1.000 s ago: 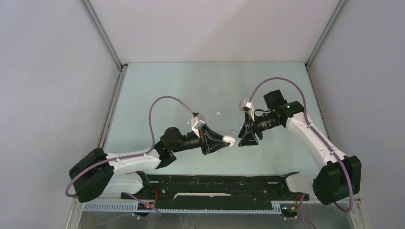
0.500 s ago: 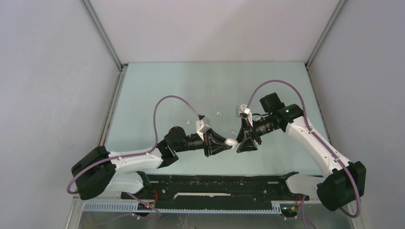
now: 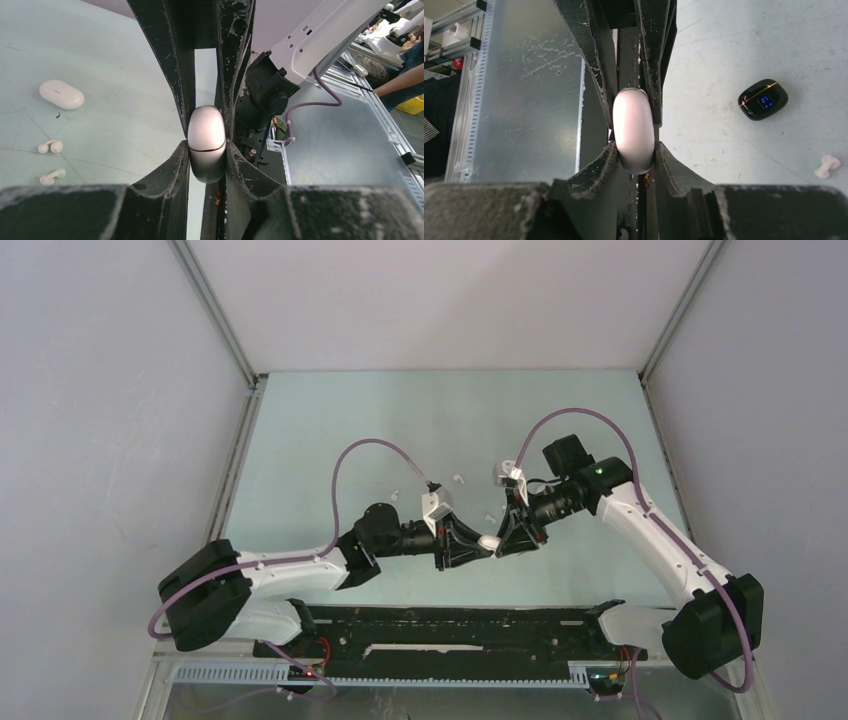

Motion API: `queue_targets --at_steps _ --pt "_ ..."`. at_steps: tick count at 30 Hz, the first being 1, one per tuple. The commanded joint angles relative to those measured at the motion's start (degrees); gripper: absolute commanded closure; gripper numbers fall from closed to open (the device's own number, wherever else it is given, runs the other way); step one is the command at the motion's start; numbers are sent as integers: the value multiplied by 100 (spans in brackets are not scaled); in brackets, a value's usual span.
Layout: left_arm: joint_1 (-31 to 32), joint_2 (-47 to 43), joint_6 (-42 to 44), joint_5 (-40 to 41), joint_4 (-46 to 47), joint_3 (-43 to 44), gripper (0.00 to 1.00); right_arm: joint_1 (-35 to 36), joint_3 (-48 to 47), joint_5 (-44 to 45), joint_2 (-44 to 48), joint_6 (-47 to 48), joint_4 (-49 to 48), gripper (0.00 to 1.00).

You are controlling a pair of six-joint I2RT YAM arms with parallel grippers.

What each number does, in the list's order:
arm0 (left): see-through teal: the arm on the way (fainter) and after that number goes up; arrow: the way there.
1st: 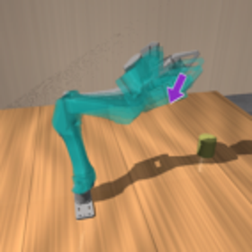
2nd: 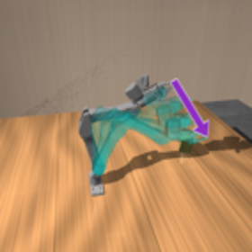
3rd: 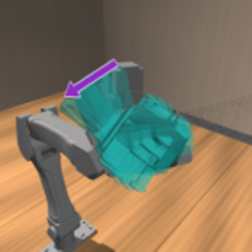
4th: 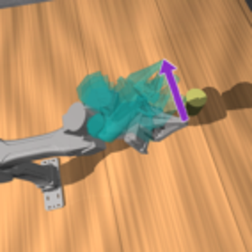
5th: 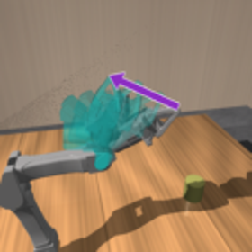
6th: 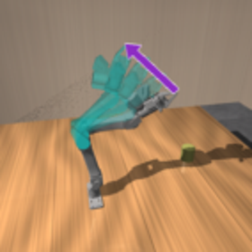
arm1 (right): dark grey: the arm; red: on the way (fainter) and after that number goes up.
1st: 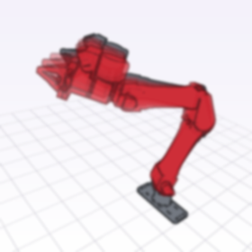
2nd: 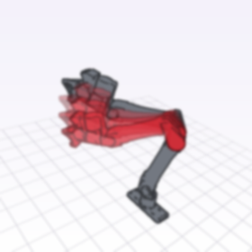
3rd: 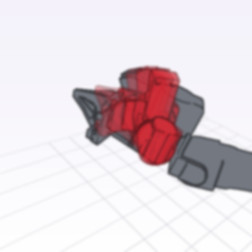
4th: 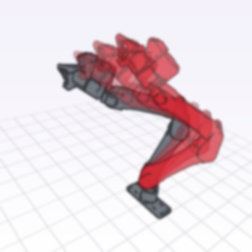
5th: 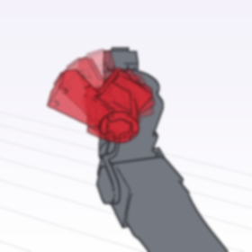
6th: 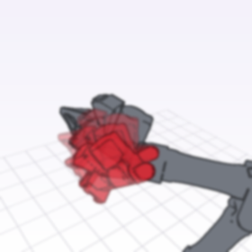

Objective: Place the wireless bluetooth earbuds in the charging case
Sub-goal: Pick up the charging case at the center of the board.

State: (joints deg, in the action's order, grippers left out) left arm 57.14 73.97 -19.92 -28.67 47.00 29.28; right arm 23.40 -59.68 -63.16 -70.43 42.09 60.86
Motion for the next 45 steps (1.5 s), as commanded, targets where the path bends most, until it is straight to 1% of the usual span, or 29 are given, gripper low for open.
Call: queue_targets --at_steps 1,5,8,11,15,19,24,31,33,35,37,45 --pt "92 11 357 97 -312 327 70 63 -78 75 57 -7 -19 91" --pt "192 -203 963 306 -1211 376 59 197 -79 772 337 -90 -153 92" --pt "328 -254 1325 480 -1770 434 56 426 -78 1370 562 -113 -221 93" --pt "467 -143 1518 490 -1958 543 55 665 -91 1754 671 -130 -206 93" --pt "575 -72 1588 452 -1817 548 58 942 -210 2043 599 -107 -17 94" --pt "613 -123 1556 453 -1558 447 60 1075 -263 2202 557 -86 82 95" --pt "631 -116 1477 404 -1389 399 66 1156 -263 2255 541 -129 58 94" --pt "666 -44 1390 362 -1213 373 71 1191 -263 2211 496 -198 15 95" --pt "671 -22 1340 363 -1130 362 70 1191 -263 2224 485 -208 14 94" --pt "675 -4 1282 338 -1054 359 67 1195 -263 2229 459 -225 14 94" --pt "690 11 1263 332 -1004 367 66 1194 -263 2222 439 -236 14 94" --pt "728 71 1277 296 -1057 421 69 1202 -263 2218 412 -289 -29 94"
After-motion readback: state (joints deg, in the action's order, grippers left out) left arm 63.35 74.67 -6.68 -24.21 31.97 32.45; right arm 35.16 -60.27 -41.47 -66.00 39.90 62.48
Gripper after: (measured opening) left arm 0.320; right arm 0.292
